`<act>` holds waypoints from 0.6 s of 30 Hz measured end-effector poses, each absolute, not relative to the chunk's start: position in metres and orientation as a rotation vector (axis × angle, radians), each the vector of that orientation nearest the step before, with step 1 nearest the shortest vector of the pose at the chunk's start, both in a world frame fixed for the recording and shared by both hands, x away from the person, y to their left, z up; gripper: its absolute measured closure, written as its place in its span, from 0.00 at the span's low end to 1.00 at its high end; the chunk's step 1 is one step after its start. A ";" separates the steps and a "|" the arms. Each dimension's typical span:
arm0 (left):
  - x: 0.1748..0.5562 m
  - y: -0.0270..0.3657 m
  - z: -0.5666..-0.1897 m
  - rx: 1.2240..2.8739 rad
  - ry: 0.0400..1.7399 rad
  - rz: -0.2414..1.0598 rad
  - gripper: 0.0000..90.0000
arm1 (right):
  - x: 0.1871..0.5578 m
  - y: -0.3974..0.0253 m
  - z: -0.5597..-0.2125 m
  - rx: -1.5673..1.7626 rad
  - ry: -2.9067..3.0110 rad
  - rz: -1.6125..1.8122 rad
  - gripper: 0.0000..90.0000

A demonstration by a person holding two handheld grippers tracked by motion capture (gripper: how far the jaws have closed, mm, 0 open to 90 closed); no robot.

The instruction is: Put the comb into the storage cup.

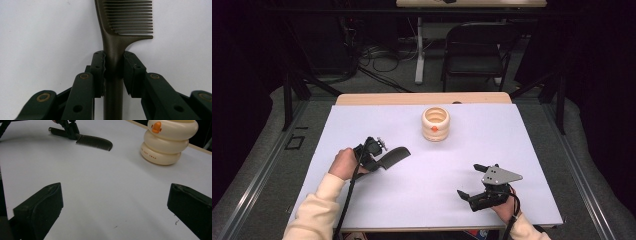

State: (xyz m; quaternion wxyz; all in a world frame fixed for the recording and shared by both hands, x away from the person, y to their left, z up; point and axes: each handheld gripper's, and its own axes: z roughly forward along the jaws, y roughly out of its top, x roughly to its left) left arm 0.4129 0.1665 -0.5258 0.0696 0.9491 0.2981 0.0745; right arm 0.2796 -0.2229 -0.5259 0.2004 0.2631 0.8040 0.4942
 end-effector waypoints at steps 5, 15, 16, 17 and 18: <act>0.413 0.168 -0.526 2.841 0.906 0.206 0.80 | 0.279 -0.223 -0.526 0.736 2.246 1.379 0.00; 0.410 0.174 -0.521 2.777 0.910 0.205 0.80 | 0.279 -0.223 -0.526 0.738 2.244 1.378 0.00; 0.410 0.175 -0.521 2.772 0.912 0.200 0.80 | 0.279 -0.223 -0.526 0.738 2.245 1.377 0.00; 0.409 0.175 -0.520 2.766 0.914 0.205 0.80 | 0.279 -0.223 -0.526 0.737 2.245 1.378 0.00; 0.409 0.175 -0.519 2.765 0.909 0.208 0.80 | 0.279 -0.223 -0.526 0.736 2.244 1.378 0.00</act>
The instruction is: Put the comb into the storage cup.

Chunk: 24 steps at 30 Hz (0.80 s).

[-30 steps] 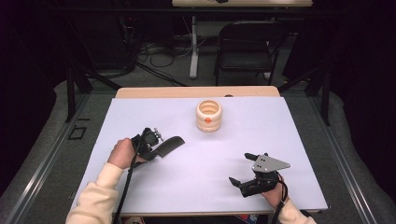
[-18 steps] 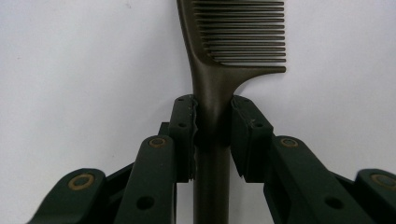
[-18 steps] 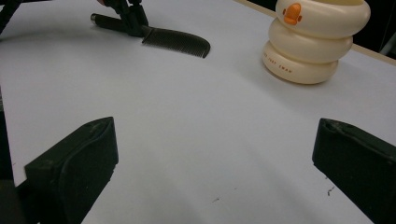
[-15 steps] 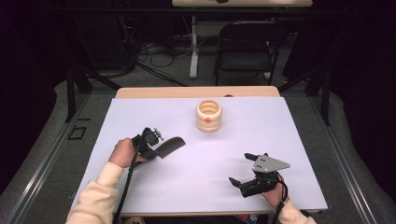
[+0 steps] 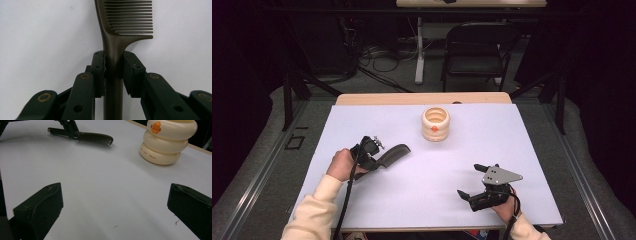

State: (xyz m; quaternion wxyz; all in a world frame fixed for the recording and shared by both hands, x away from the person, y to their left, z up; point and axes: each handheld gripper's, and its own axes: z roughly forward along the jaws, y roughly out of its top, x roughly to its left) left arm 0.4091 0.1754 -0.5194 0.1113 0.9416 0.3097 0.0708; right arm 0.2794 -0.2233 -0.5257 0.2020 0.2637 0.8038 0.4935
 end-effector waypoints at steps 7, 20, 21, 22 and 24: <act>0.405 0.179 -0.515 2.709 0.916 0.223 0.80 | 0.279 -0.224 -0.526 0.740 2.243 1.377 0.00; 0.401 0.186 -0.511 2.643 0.938 0.224 0.80 | 0.279 -0.224 -0.525 0.740 2.241 1.376 0.00; 0.401 0.186 -0.511 2.637 0.938 0.222 0.80 | 0.279 -0.224 -0.525 0.740 2.241 1.375 0.00; 0.401 0.187 -0.511 2.629 0.939 0.226 0.80 | 0.279 -0.224 -0.525 0.741 2.242 1.375 0.00; 0.400 0.187 -0.510 2.624 0.931 0.225 0.80 | 0.279 -0.224 -0.526 0.742 2.243 1.376 0.00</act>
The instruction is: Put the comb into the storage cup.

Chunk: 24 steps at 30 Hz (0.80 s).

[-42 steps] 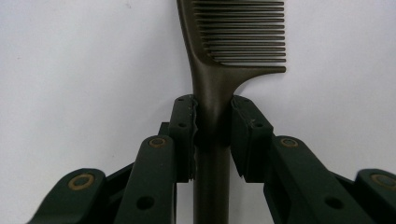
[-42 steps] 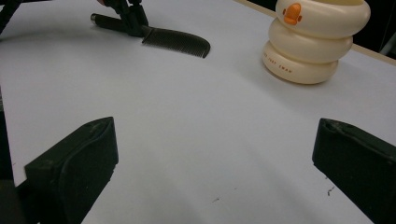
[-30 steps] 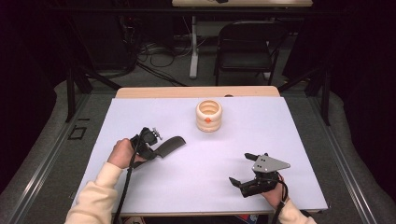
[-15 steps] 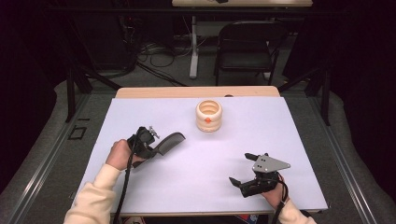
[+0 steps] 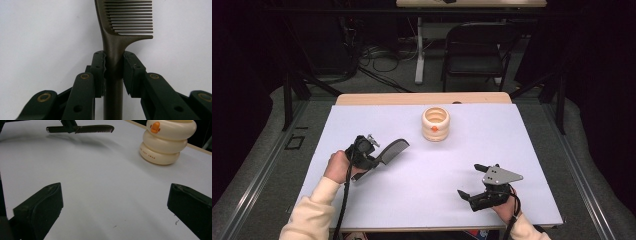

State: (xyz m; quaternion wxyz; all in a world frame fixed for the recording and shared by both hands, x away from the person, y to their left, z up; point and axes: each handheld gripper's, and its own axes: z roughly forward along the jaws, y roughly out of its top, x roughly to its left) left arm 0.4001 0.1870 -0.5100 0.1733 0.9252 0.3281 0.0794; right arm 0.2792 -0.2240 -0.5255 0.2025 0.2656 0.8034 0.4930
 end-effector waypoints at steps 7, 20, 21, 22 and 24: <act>0.398 0.188 -0.508 2.592 0.936 0.238 0.80 | 0.279 -0.224 -0.525 0.742 2.241 1.377 0.00; 0.396 0.190 -0.504 2.525 0.923 0.237 0.80 | 0.278 -0.226 -0.524 0.747 2.223 1.394 0.00; 0.396 0.190 -0.503 2.516 0.927 0.234 0.80 | 0.278 -0.226 -0.524 0.747 2.223 1.399 0.00; 0.396 0.191 -0.503 2.511 0.924 0.236 0.80 | 0.278 -0.226 -0.524 0.747 2.223 1.398 0.00; 0.396 0.191 -0.502 2.497 0.925 0.234 0.80 | 0.278 -0.226 -0.524 0.745 2.228 1.398 0.00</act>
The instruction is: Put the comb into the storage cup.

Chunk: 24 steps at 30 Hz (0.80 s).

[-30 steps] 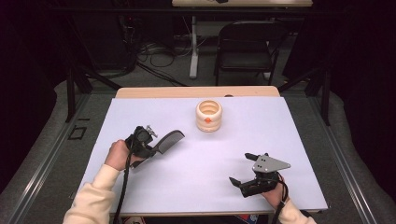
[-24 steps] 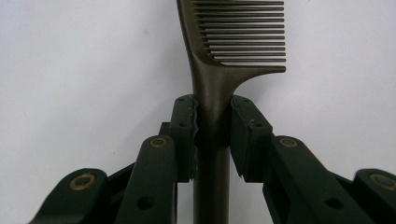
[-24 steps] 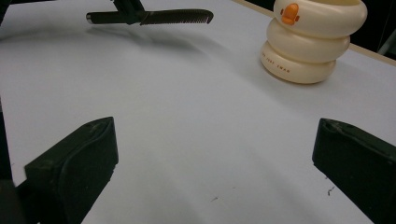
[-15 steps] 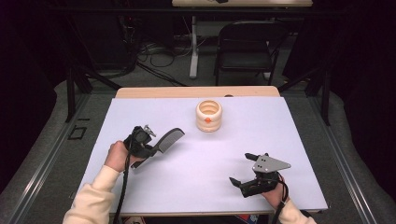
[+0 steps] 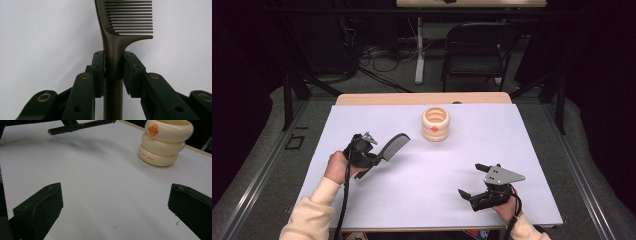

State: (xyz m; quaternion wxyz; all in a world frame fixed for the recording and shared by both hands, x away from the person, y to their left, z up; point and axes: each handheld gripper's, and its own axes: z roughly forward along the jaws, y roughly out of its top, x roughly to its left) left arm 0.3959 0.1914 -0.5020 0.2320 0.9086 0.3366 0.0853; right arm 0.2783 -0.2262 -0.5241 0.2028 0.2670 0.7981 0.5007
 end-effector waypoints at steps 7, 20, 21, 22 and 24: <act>0.395 0.192 -0.501 2.467 0.924 0.240 0.80 | 0.278 -0.226 -0.524 0.738 2.222 1.400 0.00; 0.394 0.193 -0.501 2.404 0.930 0.253 0.80 | 0.278 -0.225 -0.524 0.737 2.231 1.392 0.00; 0.394 0.194 -0.501 2.402 0.930 0.252 0.80 | 0.278 -0.225 -0.524 0.736 2.231 1.391 0.00; 0.394 0.194 -0.501 2.397 0.929 0.249 0.80 | 0.278 -0.225 -0.524 0.736 2.230 1.390 0.00; 0.394 0.195 -0.501 2.384 0.929 0.248 0.80 | 0.278 -0.225 -0.524 0.737 2.230 1.391 0.00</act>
